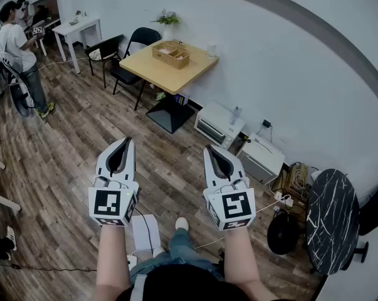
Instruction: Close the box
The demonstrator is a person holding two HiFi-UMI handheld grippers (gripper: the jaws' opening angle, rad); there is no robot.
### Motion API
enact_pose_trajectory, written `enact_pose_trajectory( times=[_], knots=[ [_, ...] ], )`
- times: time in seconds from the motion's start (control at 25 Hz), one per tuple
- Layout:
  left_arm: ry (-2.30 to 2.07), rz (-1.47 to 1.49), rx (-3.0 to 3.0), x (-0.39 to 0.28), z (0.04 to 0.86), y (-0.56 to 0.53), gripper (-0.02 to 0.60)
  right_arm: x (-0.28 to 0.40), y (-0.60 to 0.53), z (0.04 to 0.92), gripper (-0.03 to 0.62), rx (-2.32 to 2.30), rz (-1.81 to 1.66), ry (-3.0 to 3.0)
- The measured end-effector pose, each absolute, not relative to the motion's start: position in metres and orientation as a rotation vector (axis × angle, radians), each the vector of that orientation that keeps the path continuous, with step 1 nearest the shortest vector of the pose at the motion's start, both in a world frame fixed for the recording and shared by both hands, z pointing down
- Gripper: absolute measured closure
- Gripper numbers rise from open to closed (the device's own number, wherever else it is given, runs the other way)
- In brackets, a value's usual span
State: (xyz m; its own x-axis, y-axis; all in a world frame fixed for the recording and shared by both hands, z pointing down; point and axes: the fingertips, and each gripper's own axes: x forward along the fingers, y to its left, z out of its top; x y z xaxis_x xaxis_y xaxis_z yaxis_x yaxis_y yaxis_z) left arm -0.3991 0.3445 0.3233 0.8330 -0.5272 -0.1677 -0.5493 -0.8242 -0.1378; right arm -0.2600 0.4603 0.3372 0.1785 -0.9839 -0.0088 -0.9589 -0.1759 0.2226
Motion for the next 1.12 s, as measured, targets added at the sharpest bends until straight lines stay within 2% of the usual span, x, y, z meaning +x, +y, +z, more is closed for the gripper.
enact_pose_trajectory(
  times=[0.6,0.64,0.68,0.72,0.8,0.88,1.12],
  knots=[
    [0.913,0.185,-2.879,-0.338,0.327,0.286,0.564,-0.186,0.401,0.333,0.576,2.276,-0.155,-1.936],
    [0.927,0.171,-2.894,-0.332,0.329,0.278,0.547,-0.179,0.392,0.335,0.543,2.262,-0.133,-1.953],
    [0.94,0.156,-2.909,-0.325,0.331,0.27,0.48,-0.174,0.384,0.336,0.444,2.244,-0.113,-1.976],
    [0.954,0.142,-2.92,-0.318,0.333,0.263,0.41,-0.167,0.376,0.336,0.376,2.231,-0.093,-2.0],
    [0.982,0.136,-2.932,-0.305,0.334,0.25,0.309,-0.152,0.36,0.337,0.286,2.226,-0.053,-2.029],
    [0.996,0.15,-2.94,-0.291,0.333,0.24,0.245,-0.134,0.348,0.338,0.269,2.233,-0.019,-2.034],
    [1.03,0.14,-2.936,-0.26,0.336,0.221,0.212,-0.096,0.325,0.339,0.264,2.229,-0.039,-2.074]
  ],
)
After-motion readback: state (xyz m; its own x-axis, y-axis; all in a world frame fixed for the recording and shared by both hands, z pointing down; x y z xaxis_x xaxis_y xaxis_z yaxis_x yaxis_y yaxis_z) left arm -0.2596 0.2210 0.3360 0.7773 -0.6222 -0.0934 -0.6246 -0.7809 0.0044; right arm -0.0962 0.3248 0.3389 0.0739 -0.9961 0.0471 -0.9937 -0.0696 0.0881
